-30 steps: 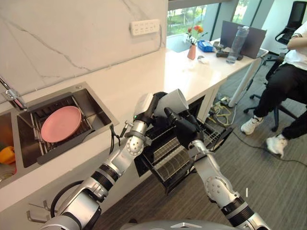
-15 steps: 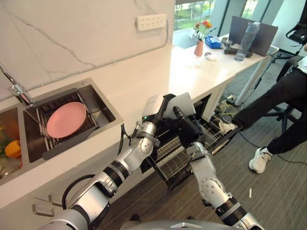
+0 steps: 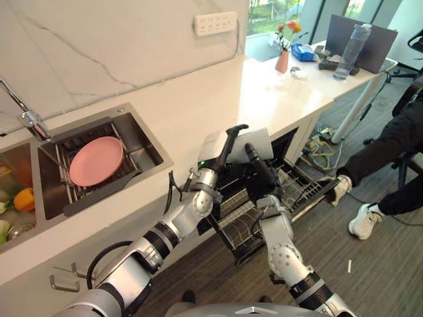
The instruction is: Place the dishes in the dishwasher.
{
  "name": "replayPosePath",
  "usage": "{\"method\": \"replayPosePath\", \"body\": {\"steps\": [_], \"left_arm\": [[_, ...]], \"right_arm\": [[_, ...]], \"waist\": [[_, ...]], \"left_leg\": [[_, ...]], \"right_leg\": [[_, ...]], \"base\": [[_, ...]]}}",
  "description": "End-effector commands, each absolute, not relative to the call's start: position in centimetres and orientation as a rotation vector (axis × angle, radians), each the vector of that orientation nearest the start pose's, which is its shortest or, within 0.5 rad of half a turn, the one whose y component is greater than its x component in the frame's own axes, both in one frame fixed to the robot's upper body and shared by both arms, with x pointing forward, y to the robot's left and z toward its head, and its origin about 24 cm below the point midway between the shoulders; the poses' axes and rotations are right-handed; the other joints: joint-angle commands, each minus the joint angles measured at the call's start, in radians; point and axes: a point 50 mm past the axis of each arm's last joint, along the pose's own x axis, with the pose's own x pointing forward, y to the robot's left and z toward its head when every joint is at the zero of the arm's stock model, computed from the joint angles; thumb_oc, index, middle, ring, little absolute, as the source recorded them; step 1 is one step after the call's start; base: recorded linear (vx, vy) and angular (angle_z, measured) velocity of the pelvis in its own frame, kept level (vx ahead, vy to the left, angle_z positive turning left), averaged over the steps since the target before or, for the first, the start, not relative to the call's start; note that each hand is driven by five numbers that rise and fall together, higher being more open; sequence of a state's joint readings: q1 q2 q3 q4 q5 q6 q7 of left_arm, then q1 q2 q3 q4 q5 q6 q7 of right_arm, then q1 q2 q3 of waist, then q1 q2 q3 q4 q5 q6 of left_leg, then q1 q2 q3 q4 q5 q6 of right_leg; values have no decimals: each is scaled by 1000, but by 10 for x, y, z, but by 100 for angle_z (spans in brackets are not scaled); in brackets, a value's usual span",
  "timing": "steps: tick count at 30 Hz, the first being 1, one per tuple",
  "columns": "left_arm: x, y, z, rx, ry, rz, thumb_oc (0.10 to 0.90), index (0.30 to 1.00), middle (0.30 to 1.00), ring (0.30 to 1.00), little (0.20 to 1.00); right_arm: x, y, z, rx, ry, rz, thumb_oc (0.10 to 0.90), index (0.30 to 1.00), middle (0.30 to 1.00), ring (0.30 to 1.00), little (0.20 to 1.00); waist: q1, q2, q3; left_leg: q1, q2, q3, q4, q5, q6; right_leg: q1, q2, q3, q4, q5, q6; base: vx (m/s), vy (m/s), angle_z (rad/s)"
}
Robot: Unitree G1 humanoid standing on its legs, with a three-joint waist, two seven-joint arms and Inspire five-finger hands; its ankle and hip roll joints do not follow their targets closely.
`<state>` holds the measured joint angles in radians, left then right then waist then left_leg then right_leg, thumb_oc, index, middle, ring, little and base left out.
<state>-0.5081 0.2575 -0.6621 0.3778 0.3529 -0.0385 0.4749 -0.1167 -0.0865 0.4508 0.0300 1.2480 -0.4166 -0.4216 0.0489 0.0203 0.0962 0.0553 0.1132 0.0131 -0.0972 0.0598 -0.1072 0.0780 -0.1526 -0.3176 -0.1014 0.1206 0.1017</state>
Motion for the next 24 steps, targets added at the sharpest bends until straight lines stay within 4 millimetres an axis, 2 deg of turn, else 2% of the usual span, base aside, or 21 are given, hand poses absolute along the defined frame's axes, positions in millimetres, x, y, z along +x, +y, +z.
{"method": "replayPosePath", "body": {"steps": [1, 4, 12, 13, 15, 16, 17, 18, 20, 21, 22, 23, 24], "left_arm": [[301, 41, 77, 741, -459, -333, 800, 900, 900, 900, 900], [285, 61, 65, 635, -374, -338, 800, 900, 900, 900, 900], [272, 85, 57, 557, -285, -333, 800, 900, 900, 900, 900], [265, 94, 52, 499, -227, -344, 800, 900, 900, 900, 900], [262, 97, 48, 473, -191, -359, 800, 900, 900, 900, 900], [258, 99, 45, 441, -156, -383, 800, 900, 900, 900, 900], [252, 105, 37, 372, -85, -399, 800, 900, 900, 900, 900], [252, 105, 37, 370, -82, -399, 800, 900, 900, 900, 900], [244, 115, 29, 304, -14, -405, 800, 900, 900, 900, 900], [237, 125, 20, 248, 60, -399, 800, 900, 900, 900, 900], [237, 125, 20, 248, 60, -399, 800, 900, 900, 900, 900], [232, 130, 13, 213, 107, -386, 800, 900, 900, 900, 900], [223, 144, 0, 170, 186, -350, 800, 900, 900, 900, 900]], "right_arm": [[277, -95, 205, 1409, -578, 95, 400, 300, 300, 300, 300], [279, -109, 199, 1380, -597, -10, 400, 300, 300, 300, 300], [281, -109, 189, 1357, -548, -47, 400, 300, 300, 300, 300], [285, -107, 181, 1294, -496, -48, 400, 300, 300, 300, 300], [288, -106, 173, 1243, -456, -49, 400, 300, 300, 300, 300], [291, -105, 163, 1178, -407, -47, 400, 300, 300, 300, 300], [293, -107, 142, 1054, -315, -52, 400, 300, 300, 300, 300], [293, -107, 141, 1052, -313, -51, 400, 300, 300, 300, 300], [291, -113, 119, 918, -231, -47, 400, 300, 300, 300, 300], [288, -123, 98, 814, -163, -54, 400, 300, 300, 300, 300], [288, -123, 98, 814, -162, -54, 400, 300, 300, 300, 300], [285, -130, 86, 767, -123, -72, 400, 300, 300, 300, 300], [278, -145, 66, 696, -61, -104, 400, 300, 300, 300, 300]], "waist": [[8, 17, -10], [32, 21, -14], [52, 23, -17], [58, 24, -15], [59, 24, -14], [59, 24, -13], [57, 22, -8], [56, 23, -9], [52, 21, -6], [49, 18, -3], [48, 18, -4], [46, 16, -1], [45, 10, 3]], "left_leg": [[36, -21, 21, 10, -79, 18], [40, -21, 9, 10, -80, 19], [43, -24, -1, 10, -78, 20], [40, -26, -4, 10, -76, 20], [40, -26, -5, 10, -74, 20], [39, -26, -4, 10, -73, 20], [38, -27, -3, 10, -73, 21], [38, -27, -3, 10, -73, 21], [37, -27, 1, 10, -73, 21], [38, -26, 3, 10, -73, 21], [38, -26, 3, 10, -73, 21], [38, -25, 3, 10, -73, 21], [37, -25, 2, 10, -73, 21]], "right_leg": [[46, -56, -5, 14, -82, 81], [57, -57, -17, 14, -87, 79], [65, -57, -28, 14, -89, 77], [67, -59, -34, 14, -88, 77], [67, -60, -36, 14, -87, 77], [67, -61, -36, 14, -85, 78], [66, -62, -37, 15, -83, 77], [66, -62, -37, 15, -83, 77], [66, -62, -40, 15, -83, 78], [68, -63, -42, 15, -83, 79], [69, -63, -42, 15, -83, 79], [70, -65, -45, 15, -83, 80], [71, -66, -48, 17, -83, 81]], "base": [[11, -19, 12], [15, -17, 8], [1, -5, 4], [0, 0, 0], [0, 0, 0], [-26, 20, 5], [-25, 20, 5], [-23, 16, 4], [0, 0, 0], [0, 0, 0], [0, 0, 0], [0, 0, 0], [0, 0, 0]]}}
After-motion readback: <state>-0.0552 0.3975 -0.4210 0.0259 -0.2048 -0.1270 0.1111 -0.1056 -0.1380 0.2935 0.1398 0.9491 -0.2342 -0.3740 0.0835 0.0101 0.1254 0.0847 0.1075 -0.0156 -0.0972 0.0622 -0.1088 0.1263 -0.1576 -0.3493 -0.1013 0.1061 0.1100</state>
